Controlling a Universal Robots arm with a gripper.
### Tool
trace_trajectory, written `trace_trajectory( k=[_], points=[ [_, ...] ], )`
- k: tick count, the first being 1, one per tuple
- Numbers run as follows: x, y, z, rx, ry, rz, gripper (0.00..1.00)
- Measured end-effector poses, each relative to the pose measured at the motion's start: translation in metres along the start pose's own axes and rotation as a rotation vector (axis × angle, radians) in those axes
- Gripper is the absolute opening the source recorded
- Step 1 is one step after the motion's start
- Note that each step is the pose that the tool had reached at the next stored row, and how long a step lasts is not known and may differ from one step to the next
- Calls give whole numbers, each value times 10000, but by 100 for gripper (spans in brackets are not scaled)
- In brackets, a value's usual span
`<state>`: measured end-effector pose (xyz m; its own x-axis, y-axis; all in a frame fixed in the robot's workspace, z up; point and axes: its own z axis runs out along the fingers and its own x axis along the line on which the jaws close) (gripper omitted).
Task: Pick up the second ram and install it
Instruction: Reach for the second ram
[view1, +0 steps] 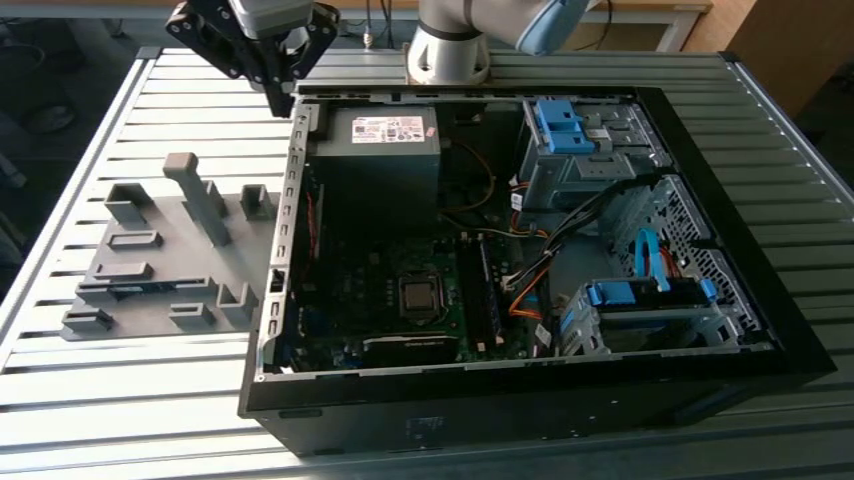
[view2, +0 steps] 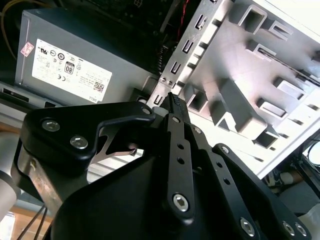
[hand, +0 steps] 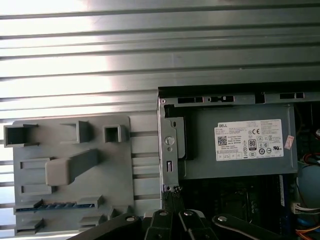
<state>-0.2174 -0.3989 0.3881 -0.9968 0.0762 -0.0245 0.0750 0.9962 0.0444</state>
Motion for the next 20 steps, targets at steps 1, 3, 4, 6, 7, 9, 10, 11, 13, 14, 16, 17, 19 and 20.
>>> trace_trajectory(
  k=[1, 3, 4, 6, 7, 9, 10, 11, 13, 14, 16, 17, 19, 20],
  points=[
    [8, -1, 0, 0, 0, 0, 11],
    [23, -2, 0, 0, 0, 0, 11],
    [30, -2, 0, 0, 0, 1, 11],
    [42, -3, 0, 0, 0, 1, 11],
    [47, -4, 0, 0, 0, 1, 11],
    [57, -4, -1, 0, 0, 0, 11],
    [62, -5, -1, 0, 0, 0, 11],
    [67, -5, 0, 0, 0, 1, 11],
    [76, -6, -1, 1, 0, 1, 11],
    [81, -6, -1, 0, 0, 1, 11],
    [85, -7, -1, 1, 0, -1, 11],
    [89, -7, -1, 0, 0, 0, 11],
    [91, -7, -1, 0, 0, 0, 11],
    [92, -7, -1, 0, 1, 1, 11]
  ],
)
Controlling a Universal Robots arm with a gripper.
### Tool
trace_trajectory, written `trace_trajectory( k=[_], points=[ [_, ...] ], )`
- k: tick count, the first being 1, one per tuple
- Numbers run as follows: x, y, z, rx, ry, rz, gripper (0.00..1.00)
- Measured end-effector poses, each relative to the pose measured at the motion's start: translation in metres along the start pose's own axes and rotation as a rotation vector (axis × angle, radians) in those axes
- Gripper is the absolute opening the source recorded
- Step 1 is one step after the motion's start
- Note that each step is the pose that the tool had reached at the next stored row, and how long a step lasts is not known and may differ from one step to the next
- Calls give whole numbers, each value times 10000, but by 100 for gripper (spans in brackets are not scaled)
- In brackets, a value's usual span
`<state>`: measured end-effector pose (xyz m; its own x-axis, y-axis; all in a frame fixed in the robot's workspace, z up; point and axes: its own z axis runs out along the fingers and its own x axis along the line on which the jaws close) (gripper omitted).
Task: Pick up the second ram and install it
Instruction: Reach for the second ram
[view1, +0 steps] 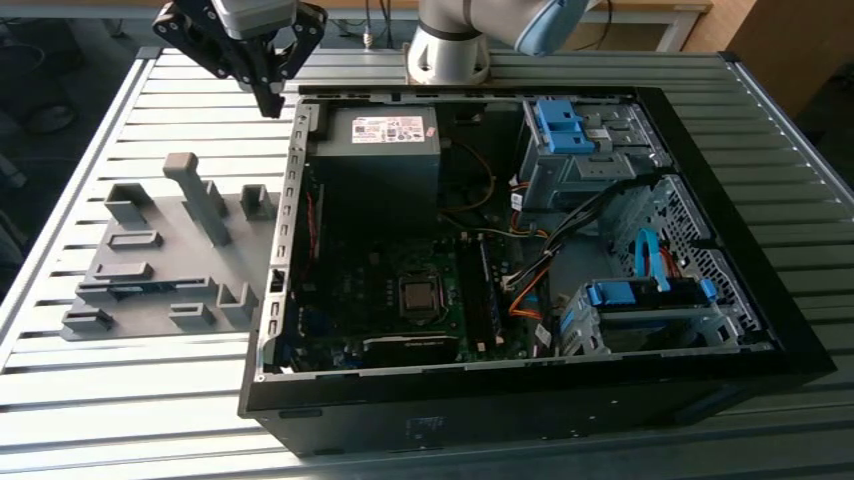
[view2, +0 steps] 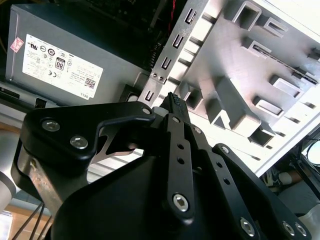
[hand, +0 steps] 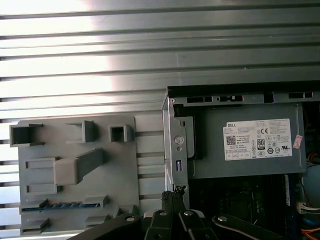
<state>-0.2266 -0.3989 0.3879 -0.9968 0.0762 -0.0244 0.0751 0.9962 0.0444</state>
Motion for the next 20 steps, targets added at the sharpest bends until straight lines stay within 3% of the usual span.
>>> trace_trajectory(
  k=[20],
  points=[
    [87, -26, -3, 0, 0, 0, 11]
  ],
)
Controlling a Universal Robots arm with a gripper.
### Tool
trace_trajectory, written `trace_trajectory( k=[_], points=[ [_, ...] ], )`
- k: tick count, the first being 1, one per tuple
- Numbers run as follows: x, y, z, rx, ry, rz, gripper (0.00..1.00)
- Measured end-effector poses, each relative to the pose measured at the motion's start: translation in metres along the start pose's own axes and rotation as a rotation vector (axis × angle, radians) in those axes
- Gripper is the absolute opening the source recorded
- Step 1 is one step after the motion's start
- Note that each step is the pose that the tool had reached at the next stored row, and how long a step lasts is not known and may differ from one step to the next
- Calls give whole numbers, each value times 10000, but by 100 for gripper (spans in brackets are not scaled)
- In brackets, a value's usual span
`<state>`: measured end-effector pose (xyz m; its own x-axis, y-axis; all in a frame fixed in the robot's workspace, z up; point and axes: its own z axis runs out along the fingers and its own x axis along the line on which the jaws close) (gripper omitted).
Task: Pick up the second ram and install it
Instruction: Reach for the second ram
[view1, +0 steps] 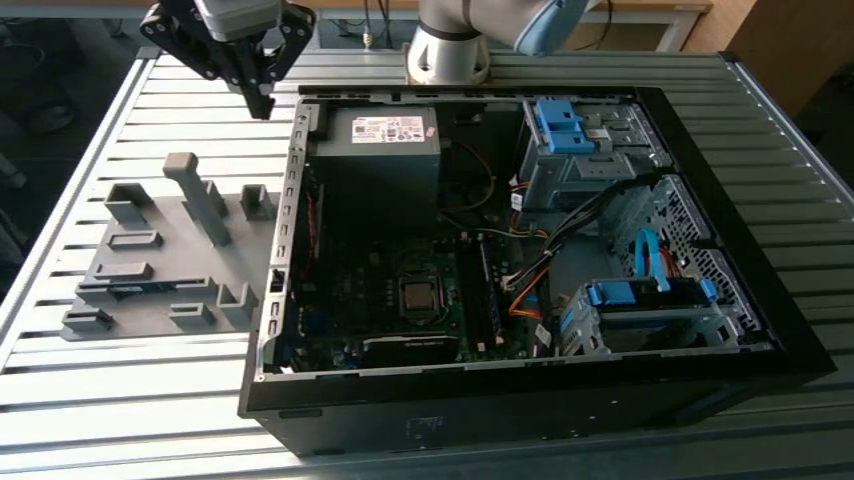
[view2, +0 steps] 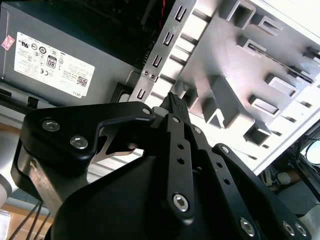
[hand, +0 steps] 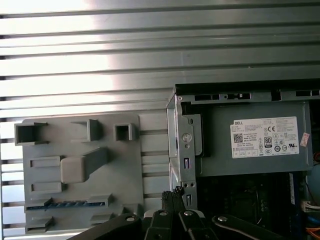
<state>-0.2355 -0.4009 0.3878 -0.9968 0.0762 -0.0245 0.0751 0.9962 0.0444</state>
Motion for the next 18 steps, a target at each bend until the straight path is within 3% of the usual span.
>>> trace_trajectory(
  k=[18],
  points=[
    [62, -5, -1, 0, 0, 0, 11]
  ],
)
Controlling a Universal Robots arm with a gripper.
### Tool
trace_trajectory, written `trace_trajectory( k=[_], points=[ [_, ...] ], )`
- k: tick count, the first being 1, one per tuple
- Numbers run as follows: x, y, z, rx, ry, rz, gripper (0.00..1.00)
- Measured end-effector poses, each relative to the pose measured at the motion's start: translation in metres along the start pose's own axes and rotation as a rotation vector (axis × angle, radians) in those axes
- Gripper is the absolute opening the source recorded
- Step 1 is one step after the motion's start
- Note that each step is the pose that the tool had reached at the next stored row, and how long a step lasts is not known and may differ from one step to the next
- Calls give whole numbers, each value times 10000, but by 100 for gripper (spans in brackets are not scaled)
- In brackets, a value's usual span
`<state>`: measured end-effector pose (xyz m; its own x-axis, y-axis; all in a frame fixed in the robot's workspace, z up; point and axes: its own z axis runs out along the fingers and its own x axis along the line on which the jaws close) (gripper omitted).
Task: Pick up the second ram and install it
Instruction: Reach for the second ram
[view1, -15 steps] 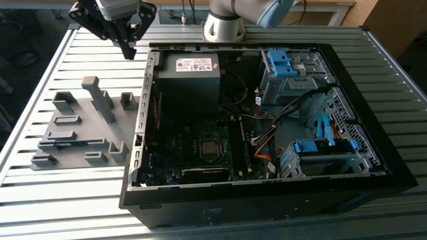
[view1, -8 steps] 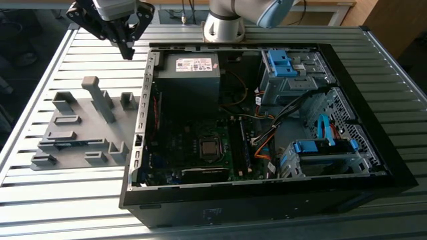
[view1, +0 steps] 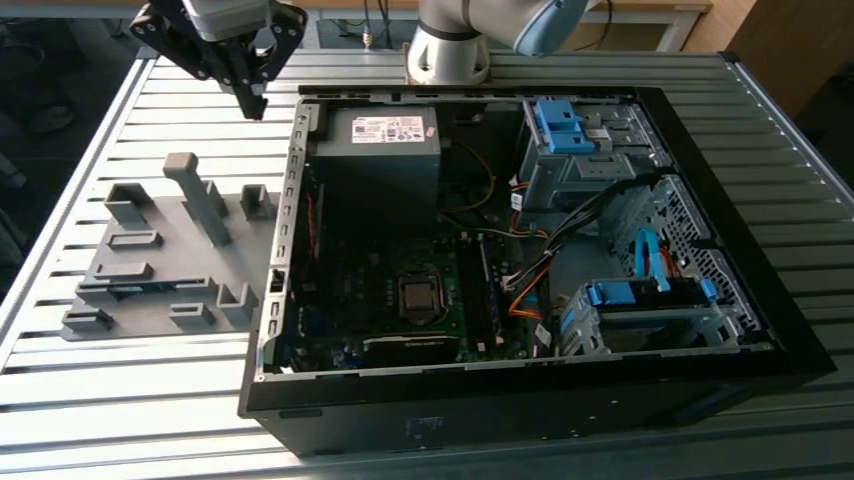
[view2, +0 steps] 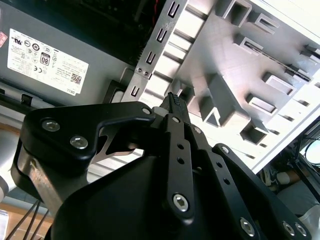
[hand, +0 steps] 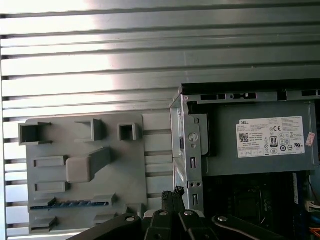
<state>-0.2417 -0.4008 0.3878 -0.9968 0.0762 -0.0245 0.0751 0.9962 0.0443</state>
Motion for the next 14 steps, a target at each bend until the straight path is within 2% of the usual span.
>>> trace_trajectory(
  k=[14],
  points=[
    [29, -2, -1, 0, 0, 0, 11]
  ],
)
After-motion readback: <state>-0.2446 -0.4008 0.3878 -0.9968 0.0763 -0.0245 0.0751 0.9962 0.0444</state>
